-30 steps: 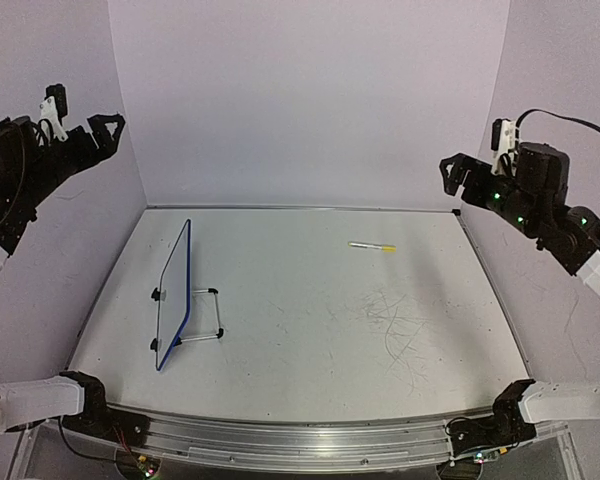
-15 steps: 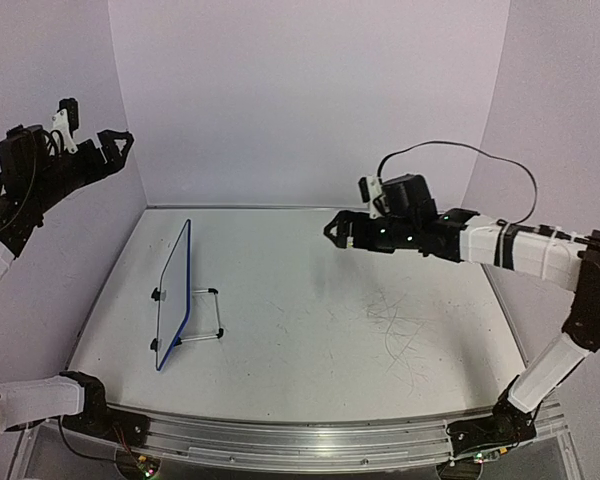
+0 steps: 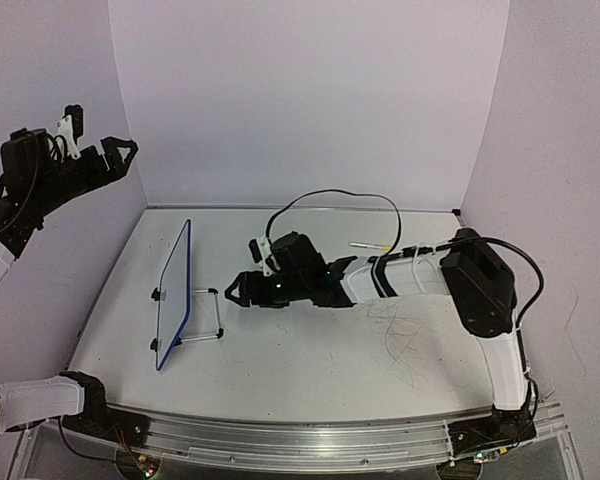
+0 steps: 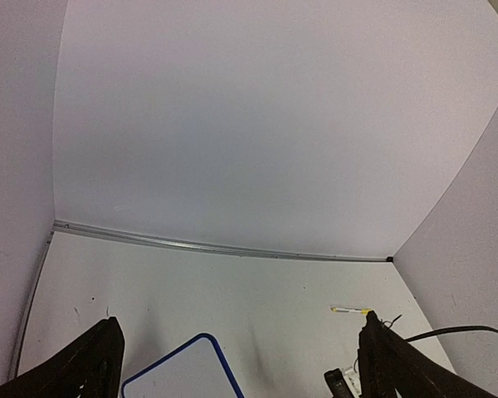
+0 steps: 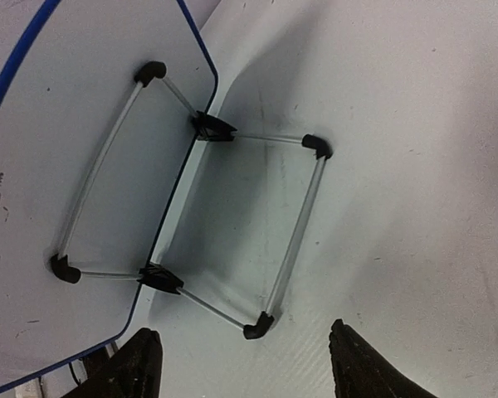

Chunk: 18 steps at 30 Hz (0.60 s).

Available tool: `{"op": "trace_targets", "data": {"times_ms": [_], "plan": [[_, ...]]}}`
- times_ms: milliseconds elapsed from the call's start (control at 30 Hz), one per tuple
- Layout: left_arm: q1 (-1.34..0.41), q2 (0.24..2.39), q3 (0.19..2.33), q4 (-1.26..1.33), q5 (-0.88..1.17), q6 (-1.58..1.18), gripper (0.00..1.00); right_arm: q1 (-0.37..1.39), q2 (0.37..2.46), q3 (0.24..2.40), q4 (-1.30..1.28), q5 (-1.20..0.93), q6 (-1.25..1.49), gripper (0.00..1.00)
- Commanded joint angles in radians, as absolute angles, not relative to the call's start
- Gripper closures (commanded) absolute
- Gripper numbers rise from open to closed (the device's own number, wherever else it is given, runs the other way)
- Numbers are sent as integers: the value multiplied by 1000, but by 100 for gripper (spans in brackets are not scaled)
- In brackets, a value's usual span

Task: Write a sentence on the whiteboard
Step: Move the whiteboard to the corner of the board.

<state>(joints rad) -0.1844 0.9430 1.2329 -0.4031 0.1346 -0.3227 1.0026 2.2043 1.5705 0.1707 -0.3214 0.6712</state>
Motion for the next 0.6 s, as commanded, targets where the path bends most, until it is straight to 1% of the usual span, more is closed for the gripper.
{"op": "trace_targets", "data": {"times_ms": [0, 100, 233, 333, 500, 567], "plan": [[-181, 918, 1227, -408, 174, -342, 1, 1040, 2277, 1701, 249, -353, 720, 36], [-182, 916, 1222, -412, 186, -348, 1, 1063, 2346, 1761, 244, -370, 748, 45], [-182, 908, 1217, -415, 196, -352, 1, 1093, 2425, 1857, 224, -376, 766, 49], [-182, 901, 1212, -419, 196, -351, 1, 1111, 2482, 1938, 160, -350, 767, 57], [-182, 891, 1206, -425, 193, -350, 1, 1122, 2530, 1993, 67, -286, 789, 68], [-182, 890, 1205, -428, 192, -348, 1, 1126, 2543, 2018, 3, -248, 792, 70]]}}
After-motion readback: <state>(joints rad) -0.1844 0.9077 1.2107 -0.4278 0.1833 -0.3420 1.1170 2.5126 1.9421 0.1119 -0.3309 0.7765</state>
